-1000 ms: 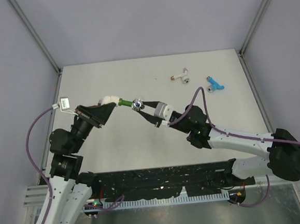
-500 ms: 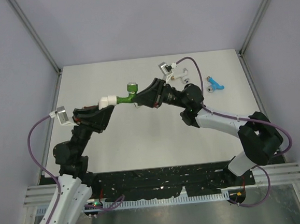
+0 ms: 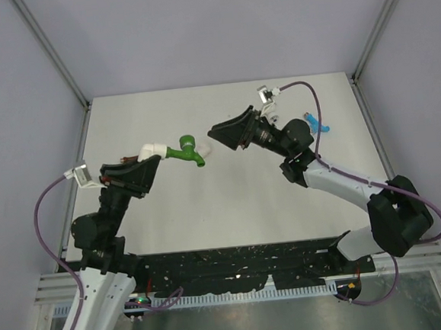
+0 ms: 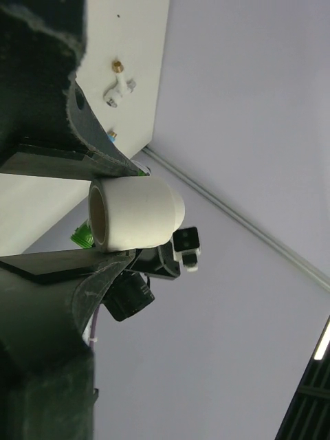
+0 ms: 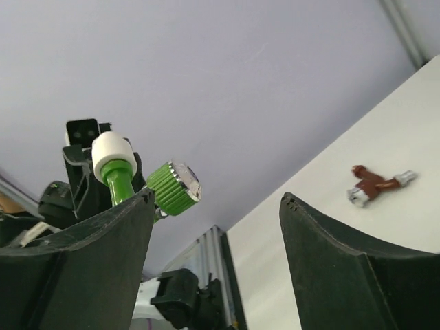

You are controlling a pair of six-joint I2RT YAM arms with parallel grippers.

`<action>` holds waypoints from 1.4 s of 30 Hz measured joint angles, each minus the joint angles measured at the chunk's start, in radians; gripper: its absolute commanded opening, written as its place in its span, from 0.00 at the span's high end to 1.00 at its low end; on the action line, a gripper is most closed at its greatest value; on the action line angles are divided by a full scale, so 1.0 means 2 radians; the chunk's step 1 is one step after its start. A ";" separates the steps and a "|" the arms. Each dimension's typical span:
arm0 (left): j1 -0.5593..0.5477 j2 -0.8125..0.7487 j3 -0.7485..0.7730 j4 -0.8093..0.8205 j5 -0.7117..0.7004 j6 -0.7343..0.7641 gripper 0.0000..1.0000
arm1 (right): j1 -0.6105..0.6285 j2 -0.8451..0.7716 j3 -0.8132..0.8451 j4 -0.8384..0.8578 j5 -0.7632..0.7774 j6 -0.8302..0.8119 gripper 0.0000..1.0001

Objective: Install the water faucets

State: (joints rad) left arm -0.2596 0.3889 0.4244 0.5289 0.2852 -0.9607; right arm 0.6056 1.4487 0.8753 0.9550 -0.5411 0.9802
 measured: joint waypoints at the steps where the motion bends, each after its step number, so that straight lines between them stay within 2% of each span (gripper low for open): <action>1: 0.000 -0.001 0.011 -0.021 -0.008 -0.003 1.00 | -0.002 -0.014 -0.003 -0.015 0.008 -0.027 0.15; 4: 0.000 0.001 0.040 -0.078 -0.022 -0.012 1.00 | 0.000 -0.059 -0.011 -0.053 0.031 -0.120 0.05; 9: 0.000 0.019 0.089 -0.158 -0.033 -0.028 1.00 | 0.022 -0.126 -0.031 -0.098 0.076 -0.299 0.04; 14: 0.000 0.043 0.106 -0.204 -0.032 -0.053 1.00 | 0.090 -0.165 -0.047 -0.137 0.129 -0.508 0.05; 16: 0.000 0.052 0.106 -0.216 -0.029 -0.062 1.00 | 0.113 -0.172 -0.062 -0.139 0.138 -0.567 0.04; 21: 0.000 0.062 0.106 -0.233 -0.027 -0.080 1.00 | 0.150 -0.175 -0.098 -0.133 0.137 -0.669 0.03; 25: 0.000 0.065 0.106 -0.235 -0.022 -0.093 1.00 | 0.174 -0.172 -0.105 -0.127 0.137 -0.714 0.00; 30: 0.000 0.068 0.106 -0.226 -0.002 -0.112 1.00 | 0.191 -0.145 -0.105 -0.081 0.150 -0.738 0.15; 37: 0.000 0.070 0.106 -0.206 0.013 -0.121 1.00 | 0.191 -0.087 -0.079 -0.056 0.165 -0.726 0.32; 39: 0.000 0.071 0.106 -0.198 0.017 -0.120 1.00 | 0.191 -0.079 -0.073 -0.047 0.165 -0.716 0.40; 41: 0.000 0.075 0.106 -0.184 0.023 -0.120 1.00 | 0.191 -0.075 -0.067 -0.040 0.165 -0.702 0.54; 42: 0.000 0.078 0.105 -0.178 0.026 -0.120 1.00 | 0.191 -0.072 -0.064 -0.038 0.166 -0.696 0.69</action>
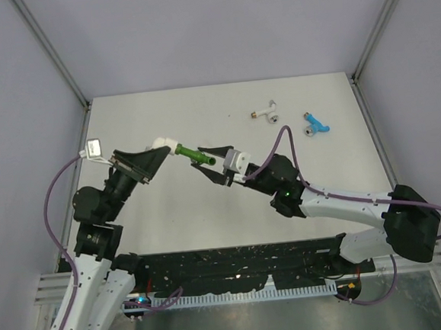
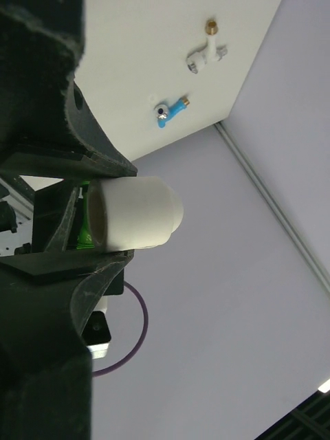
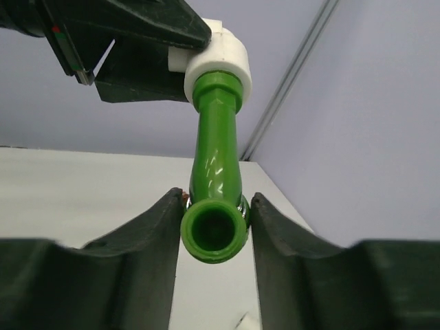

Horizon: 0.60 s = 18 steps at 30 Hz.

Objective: Install the water faucets

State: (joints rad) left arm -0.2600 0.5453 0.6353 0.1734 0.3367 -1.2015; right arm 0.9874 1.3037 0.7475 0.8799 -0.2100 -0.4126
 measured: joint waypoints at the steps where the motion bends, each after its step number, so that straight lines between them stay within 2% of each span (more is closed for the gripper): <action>1: 0.000 0.004 -0.001 0.008 0.002 0.000 1.00 | -0.001 0.002 0.004 0.003 0.001 0.011 0.76; 5: 0.000 0.021 -0.009 0.056 0.004 0.005 1.00 | -0.011 0.007 0.012 0.005 -0.001 0.076 0.86; 6: 0.000 0.026 -0.011 0.067 0.005 0.011 1.00 | -0.016 0.007 0.012 0.005 -0.003 0.096 0.92; 8: 0.000 0.035 -0.014 0.092 0.012 0.025 1.00 | -0.031 0.007 0.016 0.004 -0.014 0.164 0.95; 13: -0.001 0.062 -0.050 0.223 0.028 0.082 1.00 | -0.082 0.016 0.034 0.010 -0.040 0.394 0.95; 18: -0.001 0.094 -0.111 0.371 0.028 0.143 1.00 | -0.121 0.054 0.043 0.054 -0.069 0.632 0.95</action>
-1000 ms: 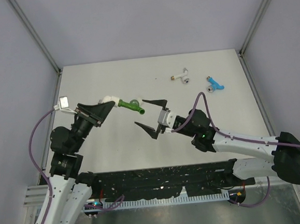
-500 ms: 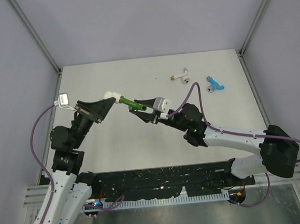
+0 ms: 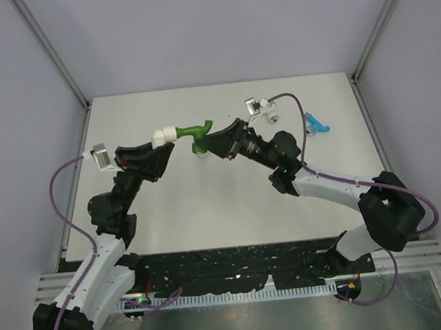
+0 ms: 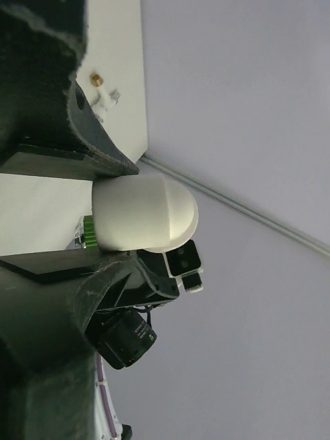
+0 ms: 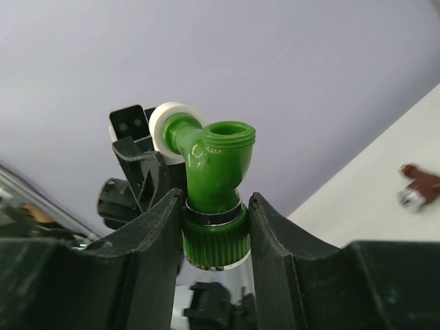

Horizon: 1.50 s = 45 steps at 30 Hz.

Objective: Install the water faucets

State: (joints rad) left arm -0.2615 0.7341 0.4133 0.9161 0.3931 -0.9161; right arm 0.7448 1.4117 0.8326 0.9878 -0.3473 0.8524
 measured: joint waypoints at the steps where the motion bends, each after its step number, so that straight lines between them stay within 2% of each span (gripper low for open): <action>1: 0.001 0.009 -0.008 0.028 -0.001 0.014 1.00 | -0.004 0.013 0.002 0.010 -0.008 0.044 0.94; 2: 0.002 0.018 -0.013 0.053 -0.005 0.025 1.00 | -0.008 0.030 0.006 0.021 -0.019 0.088 0.93; 6: 0.003 0.051 -0.022 0.114 -0.016 0.057 1.00 | -0.013 0.068 0.014 0.035 -0.036 0.179 0.74; 8: 0.003 0.061 -0.024 0.127 -0.022 0.060 1.00 | -0.016 0.070 0.014 0.031 -0.037 0.192 0.63; 10: 0.002 0.064 -0.026 0.132 -0.032 0.060 1.00 | -0.018 0.068 0.014 0.029 -0.038 0.190 0.47; 14: -0.002 0.041 -0.025 0.083 -0.058 0.060 1.00 | -0.029 0.045 0.006 0.003 -0.031 0.163 0.32; 19: -0.001 -0.019 -0.006 -0.040 -0.093 0.060 1.00 | -0.046 -0.003 -0.011 -0.041 -0.004 0.079 0.25; 27: -0.001 -0.068 0.054 -0.239 -0.129 0.059 1.00 | -0.045 -0.069 -0.026 -0.109 0.041 -0.146 0.25; 30: -0.001 -0.071 0.093 -0.327 -0.140 0.056 1.00 | -0.031 -0.093 -0.038 -0.120 0.057 -0.265 0.24; 33: -0.001 -0.069 0.122 -0.390 -0.144 0.052 1.00 | 0.010 -0.116 -0.051 -0.127 0.072 -0.416 0.21; 39: -0.001 -0.058 0.161 -0.472 -0.139 0.024 1.00 | 0.101 -0.126 -0.112 -0.070 0.085 -0.675 0.19; 45: -0.001 -0.054 0.175 -0.527 -0.125 -0.001 1.00 | 0.158 -0.077 -0.125 -0.007 0.124 -0.841 0.17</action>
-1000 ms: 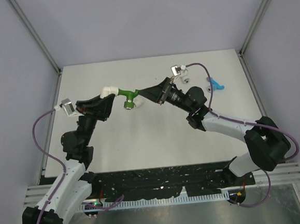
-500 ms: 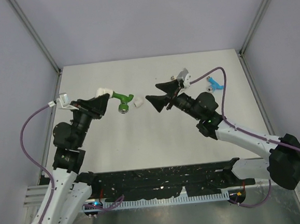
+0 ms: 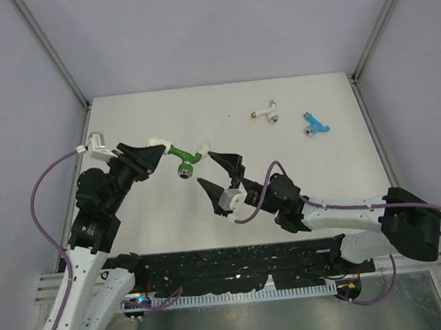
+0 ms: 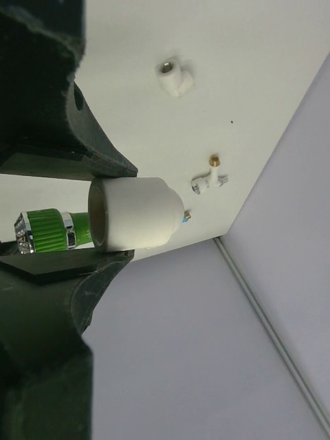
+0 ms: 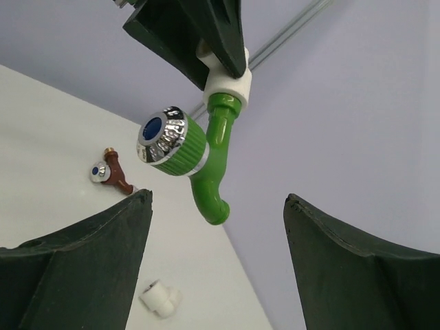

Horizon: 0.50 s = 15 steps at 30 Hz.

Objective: Install the water faucets

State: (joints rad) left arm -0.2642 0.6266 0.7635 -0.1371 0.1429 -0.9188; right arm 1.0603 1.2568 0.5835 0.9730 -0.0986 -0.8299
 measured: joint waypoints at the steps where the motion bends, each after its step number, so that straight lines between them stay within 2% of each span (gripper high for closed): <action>1: 0.000 0.000 0.003 -0.006 0.003 -0.003 1.00 | 0.007 0.012 0.000 0.014 0.007 -0.023 0.16; 7: 0.000 -0.002 0.009 -0.024 0.015 -0.018 1.00 | 0.028 0.087 0.018 0.065 0.027 -0.115 0.18; 15: 0.000 -0.004 0.009 -0.036 0.036 -0.033 1.00 | 0.036 0.139 0.049 0.122 0.058 -0.159 0.26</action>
State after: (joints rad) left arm -0.2642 0.6186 0.7822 -0.2092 0.2146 -0.9844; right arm 1.1324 1.5356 0.6807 1.2175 0.0177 -1.1473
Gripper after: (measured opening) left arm 0.413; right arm 0.762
